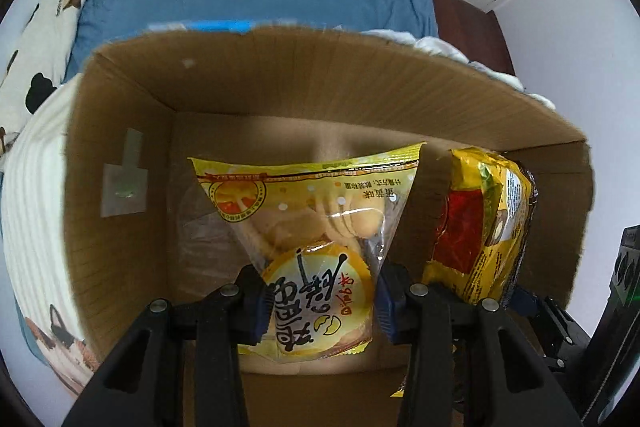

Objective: Organize snacks
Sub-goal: 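Carry both bags into the cardboard box and open both tools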

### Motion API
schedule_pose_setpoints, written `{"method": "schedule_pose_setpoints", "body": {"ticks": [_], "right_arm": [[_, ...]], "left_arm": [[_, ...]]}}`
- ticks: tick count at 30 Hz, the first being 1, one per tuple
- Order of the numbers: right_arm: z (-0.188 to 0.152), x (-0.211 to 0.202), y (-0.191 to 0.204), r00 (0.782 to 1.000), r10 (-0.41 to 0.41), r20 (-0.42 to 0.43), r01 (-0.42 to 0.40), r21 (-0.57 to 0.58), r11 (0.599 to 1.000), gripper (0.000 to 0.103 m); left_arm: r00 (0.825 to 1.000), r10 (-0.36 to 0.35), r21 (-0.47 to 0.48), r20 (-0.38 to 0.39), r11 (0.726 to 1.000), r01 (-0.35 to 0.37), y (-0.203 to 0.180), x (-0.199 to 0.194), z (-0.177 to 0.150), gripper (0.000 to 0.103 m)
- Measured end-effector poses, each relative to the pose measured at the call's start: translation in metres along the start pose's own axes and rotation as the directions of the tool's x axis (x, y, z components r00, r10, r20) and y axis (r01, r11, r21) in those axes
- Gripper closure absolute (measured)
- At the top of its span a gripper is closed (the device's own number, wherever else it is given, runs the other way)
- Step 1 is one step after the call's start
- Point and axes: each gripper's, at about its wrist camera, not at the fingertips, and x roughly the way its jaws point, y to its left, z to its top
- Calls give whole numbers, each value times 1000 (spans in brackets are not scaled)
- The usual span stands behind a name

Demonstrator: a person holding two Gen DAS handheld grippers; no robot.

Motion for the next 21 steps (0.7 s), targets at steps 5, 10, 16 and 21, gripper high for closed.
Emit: {"method": "schedule_pose_setpoints", "body": {"ticks": [5,10,16,21], "right_arm": [[11,29,-2,1000,-11,-16,11,10,1000,14],[17,45,3,999,-30,-29,31,12,999,12],[9,26,12,998,-57,16,58,-52,997,3],[-2,10,2,997,-61,46,65,-82,995,3]], "left_arm": [[1000,9,-7,-23,1000,-10,0,15,8,64],[999,2,-31,-34,1000,-3,1,17,18,52],[999,17,3,46,1000,-17,-3,-12,8,6],[995,11,2,99,1000,-11,0,-38,-11,6]]}}
